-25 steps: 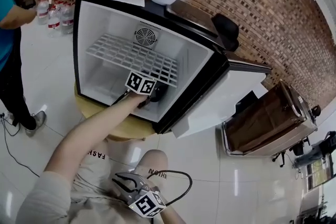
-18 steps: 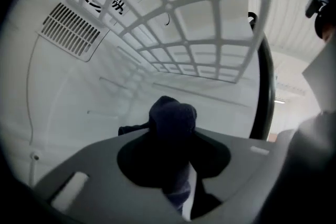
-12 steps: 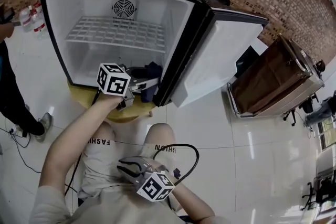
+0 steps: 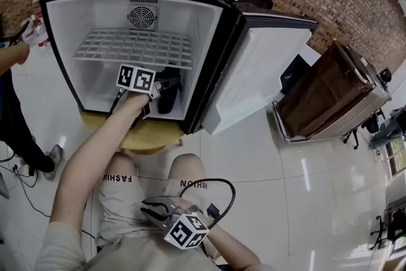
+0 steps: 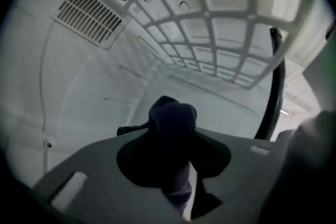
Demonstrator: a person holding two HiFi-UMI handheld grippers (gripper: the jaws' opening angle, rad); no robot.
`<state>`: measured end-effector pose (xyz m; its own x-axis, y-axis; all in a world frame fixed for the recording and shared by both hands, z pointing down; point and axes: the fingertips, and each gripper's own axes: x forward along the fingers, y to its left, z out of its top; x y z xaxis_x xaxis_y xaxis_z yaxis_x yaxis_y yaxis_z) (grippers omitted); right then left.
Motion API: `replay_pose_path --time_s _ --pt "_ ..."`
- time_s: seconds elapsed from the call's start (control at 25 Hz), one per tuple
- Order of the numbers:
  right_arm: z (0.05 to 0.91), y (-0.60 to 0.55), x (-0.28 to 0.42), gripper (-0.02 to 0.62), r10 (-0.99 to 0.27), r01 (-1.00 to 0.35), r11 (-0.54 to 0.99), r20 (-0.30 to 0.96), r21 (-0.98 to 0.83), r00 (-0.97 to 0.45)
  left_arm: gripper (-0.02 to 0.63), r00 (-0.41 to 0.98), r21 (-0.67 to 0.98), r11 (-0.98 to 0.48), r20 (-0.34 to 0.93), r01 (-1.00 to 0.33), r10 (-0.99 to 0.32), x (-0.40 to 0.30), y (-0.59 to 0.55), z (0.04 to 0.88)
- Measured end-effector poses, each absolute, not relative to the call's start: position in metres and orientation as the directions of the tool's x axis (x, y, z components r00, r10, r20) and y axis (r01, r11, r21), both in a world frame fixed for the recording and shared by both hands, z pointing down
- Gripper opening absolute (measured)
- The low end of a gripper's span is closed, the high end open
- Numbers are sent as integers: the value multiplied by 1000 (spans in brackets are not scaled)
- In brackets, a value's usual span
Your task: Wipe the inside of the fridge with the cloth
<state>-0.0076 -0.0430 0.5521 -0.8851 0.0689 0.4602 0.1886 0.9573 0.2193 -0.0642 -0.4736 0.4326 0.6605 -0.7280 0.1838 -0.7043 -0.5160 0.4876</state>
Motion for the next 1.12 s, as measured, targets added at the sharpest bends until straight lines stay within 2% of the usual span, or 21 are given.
replay_pose_path --time_s 0.16,0.36,0.6,0.88,1.12 --pt "548 -45 -1 83 40 179 951 473 251 -880 124 635 472 -484 238 -736 -735 -59 -500 450" --pt "543 -45 1 83 51 183 953 471 241 -881 117 621 493 -450 267 -745 -736 -60 -507 458" --pt "556 -42 -4 80 72 205 950 476 235 -876 117 553 434 -407 289 -803 -782 -67 -532 470" --pt "550 -41 1 80 71 195 956 473 218 -878 114 585 326 -492 335 -807 -738 -48 -497 466" --pt "539 -66 7 80 -2 118 961 436 248 -900 117 672 356 -571 333 -739 -662 -18 -426 471"
